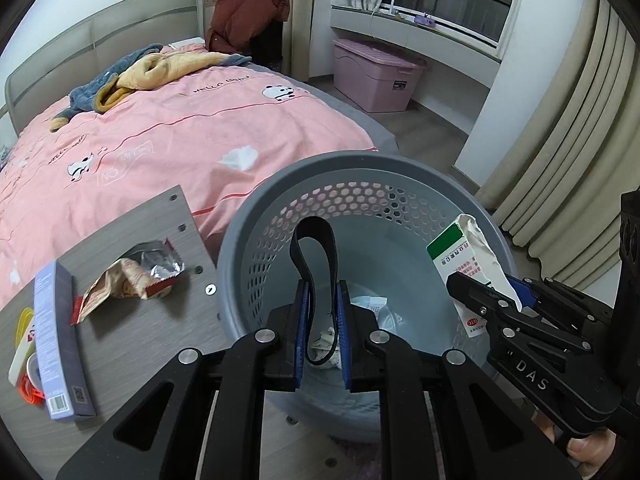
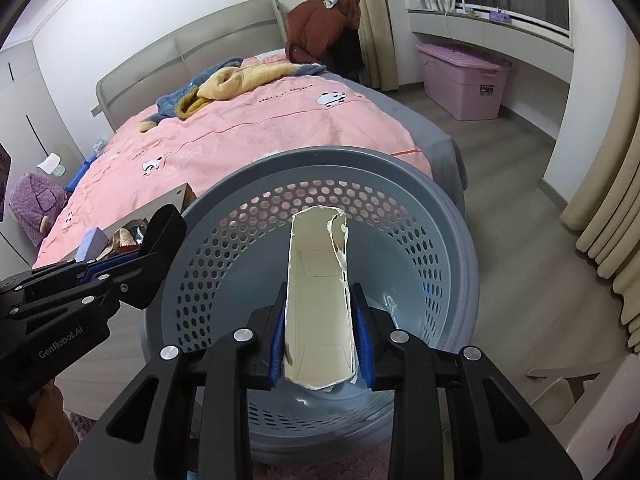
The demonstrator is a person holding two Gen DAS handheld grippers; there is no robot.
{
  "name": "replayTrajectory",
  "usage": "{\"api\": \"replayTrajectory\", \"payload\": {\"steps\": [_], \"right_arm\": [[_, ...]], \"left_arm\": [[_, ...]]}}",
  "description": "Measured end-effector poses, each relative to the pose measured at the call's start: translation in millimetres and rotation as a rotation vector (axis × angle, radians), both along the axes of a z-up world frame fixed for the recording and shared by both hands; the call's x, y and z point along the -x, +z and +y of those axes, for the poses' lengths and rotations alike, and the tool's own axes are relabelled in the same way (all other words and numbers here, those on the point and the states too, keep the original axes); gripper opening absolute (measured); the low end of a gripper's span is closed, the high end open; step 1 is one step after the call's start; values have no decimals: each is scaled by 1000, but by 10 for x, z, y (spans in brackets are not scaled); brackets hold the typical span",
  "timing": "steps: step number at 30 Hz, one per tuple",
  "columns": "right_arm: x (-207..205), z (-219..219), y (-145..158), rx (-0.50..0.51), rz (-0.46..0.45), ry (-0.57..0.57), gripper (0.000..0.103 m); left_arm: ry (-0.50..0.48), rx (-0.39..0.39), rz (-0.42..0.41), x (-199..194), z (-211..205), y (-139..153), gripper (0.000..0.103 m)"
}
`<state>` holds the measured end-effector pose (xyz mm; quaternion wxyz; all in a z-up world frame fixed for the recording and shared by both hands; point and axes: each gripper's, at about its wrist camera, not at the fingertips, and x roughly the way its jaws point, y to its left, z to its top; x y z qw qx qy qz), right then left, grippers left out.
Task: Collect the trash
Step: 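Drop the black band and white carton into the wastebasket with both grippers, then move both grippers back over the table toward the snack wrapper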
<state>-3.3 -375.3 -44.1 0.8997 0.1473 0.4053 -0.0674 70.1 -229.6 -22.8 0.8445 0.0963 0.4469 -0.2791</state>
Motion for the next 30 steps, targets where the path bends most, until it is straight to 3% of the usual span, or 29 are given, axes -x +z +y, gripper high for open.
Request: {"api": "replayTrajectory", "payload": {"steps": [5,7,10,23,30], "right_arm": [[-26,-43,1,0,-10,-2,32],[-15,-62,23,4,-20,-7,44],[-1,-94,53,7,-33,-17,49],[15,-78,15,-1,-17,-24,49],[37,-52,3,1,-15,-24,52]], "left_arm": [[12,-4,-4,-56,-27,-4,30],[22,1,-7,-51,-13,10,47],[38,3,-16,-53,13,35,53],[78,-1,-34,-19,119,56,64],[105,-1,-38,-5,195,60,64]]}}
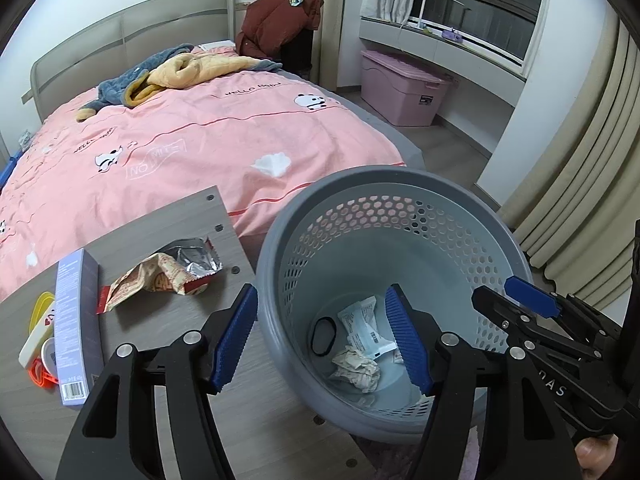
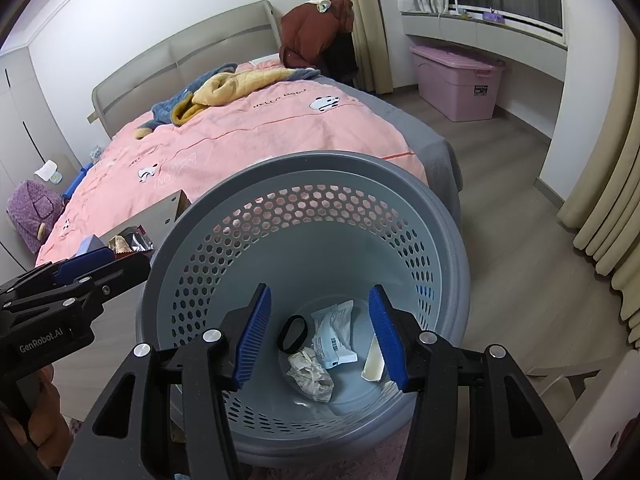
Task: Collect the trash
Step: 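Move both grippers back over the table toward the snack wrapper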
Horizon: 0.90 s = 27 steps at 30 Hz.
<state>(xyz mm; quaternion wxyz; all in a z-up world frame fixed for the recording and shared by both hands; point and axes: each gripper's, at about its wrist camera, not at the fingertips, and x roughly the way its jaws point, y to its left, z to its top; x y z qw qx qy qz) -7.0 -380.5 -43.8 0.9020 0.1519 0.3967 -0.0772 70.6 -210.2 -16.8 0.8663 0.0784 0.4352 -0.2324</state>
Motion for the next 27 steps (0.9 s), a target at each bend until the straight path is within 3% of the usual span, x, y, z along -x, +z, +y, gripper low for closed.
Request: {"api": "replayTrajectory", "payload": {"steps": [9,16,27], "right_arm": [[17,31,0,2,0,3,58],[69,139,-7,-6,-13,24,71],[65,502,-2,-18,-26,105,82]], "left_arm": [[15,-5,-20,71,85,28,65],[39,0,-37,141,224,60,68],[139,9,-47,202,723,66,69]]}}
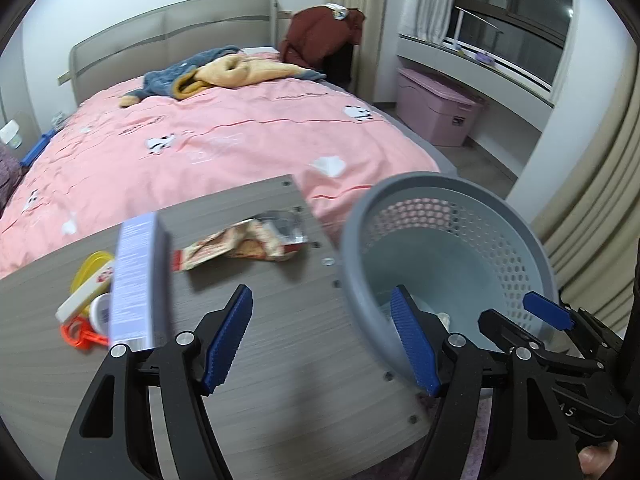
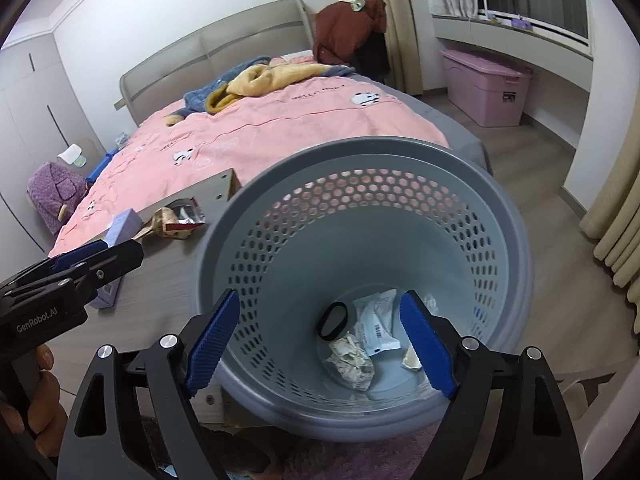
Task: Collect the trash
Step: 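Move both grippers back over the table toward the snack wrapper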
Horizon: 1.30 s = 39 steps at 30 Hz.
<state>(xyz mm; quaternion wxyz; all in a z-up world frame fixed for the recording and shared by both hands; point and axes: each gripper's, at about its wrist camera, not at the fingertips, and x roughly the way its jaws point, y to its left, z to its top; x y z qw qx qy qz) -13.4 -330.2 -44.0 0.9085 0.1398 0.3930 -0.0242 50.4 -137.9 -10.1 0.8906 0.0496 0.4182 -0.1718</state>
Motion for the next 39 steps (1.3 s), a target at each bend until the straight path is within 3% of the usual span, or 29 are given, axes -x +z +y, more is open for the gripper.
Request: {"api": "replayTrajectory", "payload": {"steps": [9,20,24,39], "right_arm": [[-144,429,76,32,-31,110,89],[-690,966,232,109,-43,309,93],[-927,1079,246,92,-17,377,93],[-1674,1390,134,161,84,580,94]], "left_arm": [[128,2,0,-1,608,2,69],[323,-7,-10,-56,1456,20,69],[382,14,-1,-101,1711,56,69],[485,-11,0,-380,2088,137,69]]}}
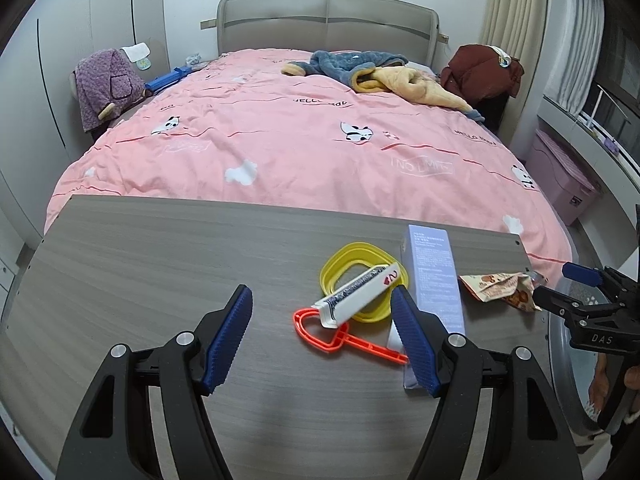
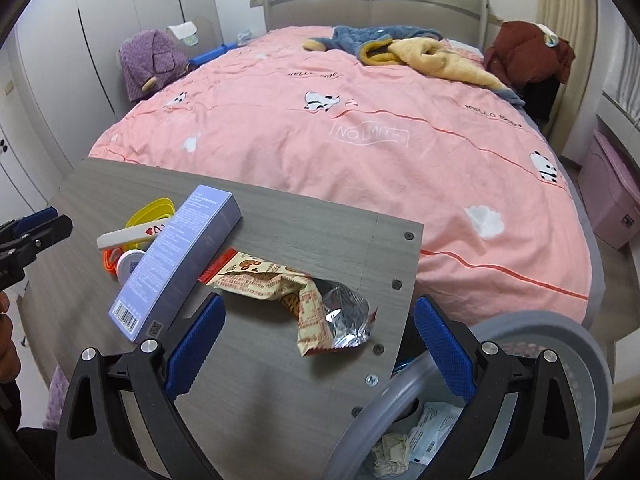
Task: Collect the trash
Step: 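Move both grippers back over the table toward the snack wrapper, then grasp the snack wrapper with the right gripper and lift it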
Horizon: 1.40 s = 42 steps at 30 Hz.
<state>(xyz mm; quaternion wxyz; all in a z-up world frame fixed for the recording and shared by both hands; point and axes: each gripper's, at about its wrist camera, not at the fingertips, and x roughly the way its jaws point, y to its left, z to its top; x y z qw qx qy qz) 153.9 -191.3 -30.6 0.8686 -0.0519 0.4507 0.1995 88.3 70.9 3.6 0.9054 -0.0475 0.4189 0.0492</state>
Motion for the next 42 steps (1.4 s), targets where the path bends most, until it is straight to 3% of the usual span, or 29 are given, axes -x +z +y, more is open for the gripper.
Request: {"api": "replayTrajectory", "payload": {"steps": [17,31,38,42], "right_arm": [[-408,192,-285,15,136,128,94],[-13,399,-298,-20,170,192,94],[20,389,-248,-13,115,109,92],[-111,359,-297,-18,126,33,77]], "left_arm": [[29,14,15,-149,119,-56,69],[27,28,5,-106,160,-45,69],[31,22,6,-95,181,-48,69],[42,17,11,-79,249,-55,69]]}}
